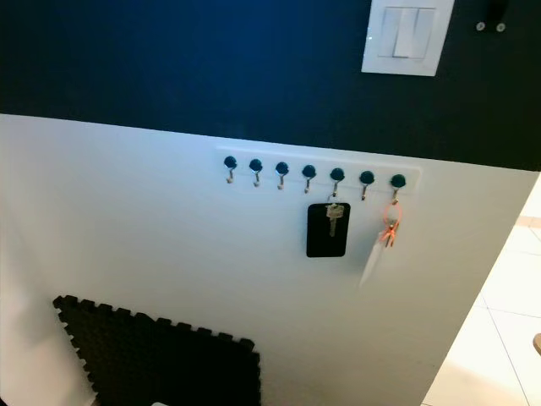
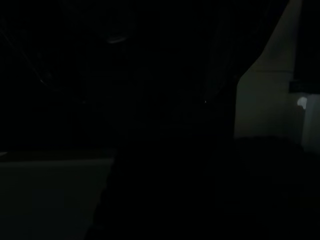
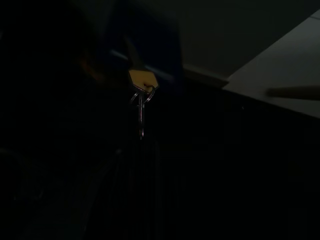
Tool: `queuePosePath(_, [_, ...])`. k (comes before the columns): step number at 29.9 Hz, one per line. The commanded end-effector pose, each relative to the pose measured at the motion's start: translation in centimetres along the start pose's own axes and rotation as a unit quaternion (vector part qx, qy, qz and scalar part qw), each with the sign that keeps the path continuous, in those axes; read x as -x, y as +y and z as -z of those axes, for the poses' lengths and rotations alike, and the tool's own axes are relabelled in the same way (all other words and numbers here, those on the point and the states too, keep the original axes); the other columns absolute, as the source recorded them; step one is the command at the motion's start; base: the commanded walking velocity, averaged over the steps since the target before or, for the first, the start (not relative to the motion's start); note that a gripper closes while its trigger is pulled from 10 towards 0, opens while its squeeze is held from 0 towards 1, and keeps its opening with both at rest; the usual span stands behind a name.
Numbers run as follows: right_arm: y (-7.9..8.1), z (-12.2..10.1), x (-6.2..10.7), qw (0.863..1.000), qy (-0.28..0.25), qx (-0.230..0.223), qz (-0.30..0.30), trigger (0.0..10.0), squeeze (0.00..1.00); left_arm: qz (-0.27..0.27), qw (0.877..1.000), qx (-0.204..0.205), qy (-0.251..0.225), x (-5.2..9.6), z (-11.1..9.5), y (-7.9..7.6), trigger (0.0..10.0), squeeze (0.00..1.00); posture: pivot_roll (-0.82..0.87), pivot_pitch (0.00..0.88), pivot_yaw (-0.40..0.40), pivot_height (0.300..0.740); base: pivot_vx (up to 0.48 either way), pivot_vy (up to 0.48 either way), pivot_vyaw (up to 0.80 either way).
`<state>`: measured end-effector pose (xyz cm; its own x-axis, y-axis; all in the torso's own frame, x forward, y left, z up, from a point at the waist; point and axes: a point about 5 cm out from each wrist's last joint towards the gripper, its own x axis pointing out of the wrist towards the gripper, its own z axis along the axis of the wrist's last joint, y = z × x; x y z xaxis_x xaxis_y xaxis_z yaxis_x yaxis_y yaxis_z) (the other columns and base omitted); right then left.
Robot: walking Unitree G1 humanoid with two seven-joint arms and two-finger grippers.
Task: Hang keys on a hook
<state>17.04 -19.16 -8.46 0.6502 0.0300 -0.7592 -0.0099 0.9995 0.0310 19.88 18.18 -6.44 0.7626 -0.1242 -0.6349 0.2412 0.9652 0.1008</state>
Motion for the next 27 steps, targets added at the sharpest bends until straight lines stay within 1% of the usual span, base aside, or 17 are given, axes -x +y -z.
queuePosePath(1, [-0.1, -0.2, 0.01, 1.0, -0.01, -0.007, 0.004, 10.0, 0.0, -0.008, 1.0, -0.008, 0.001, 0.12, 0.06, 0.66, 10.0, 0.0, 0.07, 0.026, -0.014, 0.74, 0.0, 0.0, 0.0])
queuePosePath(8, [-0.15, -0.15, 0.06, 1.0, -0.012, -0.006, 0.004, 10.0, 0.0, -0.008, 1.0, -0.017, 0.004, 0.11, 0.14, 0.54, 10.0, 0.0, 0.07, 0.026, -0.014, 0.74, 0.0, 0.0, 0.0])
queuePosePath(15, [-0.2, -0.14, 0.06, 1.0, -0.01, -0.007, 0.005, 10.0, 0.0, -0.012, 1.0, -0.018, 0.002, 0.08, 0.07, 0.6, 10.0, 0.0, 0.06, 0.027, -0.005, 0.74, 0.0, 0.0, -0.8])
queuePosePath(19, [-0.22, -0.11, 0.04, 1.0, -0.008, -0.006, 0.01, 10.0, 0.0, -0.022, 1.0, -0.018, 0.004, 0.08, 0.04, 0.91, 10.0, 0.0, 0.06, 0.024, -0.004, 0.74, 0.0, 0.0, -0.44])
queuePosePath(27, [-0.11, -0.48, -0.01, 1.0, -0.021, -0.006, 0.005, 10.0, 0.0, -0.026, 0.999, -0.02, -0.002, 0.05, -0.2, 1.21, 10.0, 0.0, 0.06, 0.013, -0.001, 0.74, 0.0, 0.0, 0.0])
